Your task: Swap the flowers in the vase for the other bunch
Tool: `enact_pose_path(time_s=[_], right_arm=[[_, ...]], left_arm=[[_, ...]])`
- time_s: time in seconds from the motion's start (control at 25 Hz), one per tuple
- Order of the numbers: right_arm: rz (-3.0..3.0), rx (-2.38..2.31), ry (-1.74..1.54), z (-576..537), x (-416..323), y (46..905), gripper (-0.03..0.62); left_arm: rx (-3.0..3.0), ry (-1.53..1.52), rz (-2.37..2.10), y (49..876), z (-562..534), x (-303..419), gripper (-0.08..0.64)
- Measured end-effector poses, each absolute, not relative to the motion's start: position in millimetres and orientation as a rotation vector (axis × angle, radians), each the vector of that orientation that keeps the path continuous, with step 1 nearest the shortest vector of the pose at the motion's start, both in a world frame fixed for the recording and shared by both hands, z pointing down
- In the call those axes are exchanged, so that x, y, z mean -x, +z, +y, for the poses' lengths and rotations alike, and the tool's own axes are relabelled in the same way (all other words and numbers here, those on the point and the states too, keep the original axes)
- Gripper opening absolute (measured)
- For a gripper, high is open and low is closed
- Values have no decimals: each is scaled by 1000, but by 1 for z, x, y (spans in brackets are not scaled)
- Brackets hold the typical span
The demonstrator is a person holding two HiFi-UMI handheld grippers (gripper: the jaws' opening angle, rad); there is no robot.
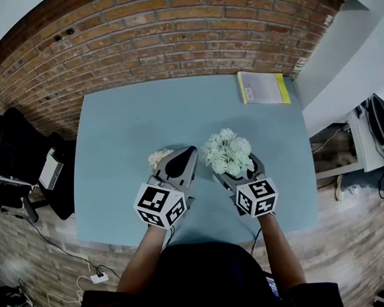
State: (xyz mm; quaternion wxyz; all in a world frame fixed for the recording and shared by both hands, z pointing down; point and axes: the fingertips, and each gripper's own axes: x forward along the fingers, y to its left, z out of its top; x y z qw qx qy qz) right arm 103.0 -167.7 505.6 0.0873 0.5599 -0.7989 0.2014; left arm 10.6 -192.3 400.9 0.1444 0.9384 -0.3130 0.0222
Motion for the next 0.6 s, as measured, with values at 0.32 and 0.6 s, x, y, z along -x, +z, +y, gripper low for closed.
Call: enact_pose_path(time_s=[0.32, 0.6], right_arm=[[-2364, -1687, 574, -172, -106, 507, 442], [-2373, -1669, 544, -170, -105, 504, 440]], left_arm=[[-2703, 78, -896, 406, -191, -11, 8], [-2705, 69, -896, 403, -194, -11, 8]])
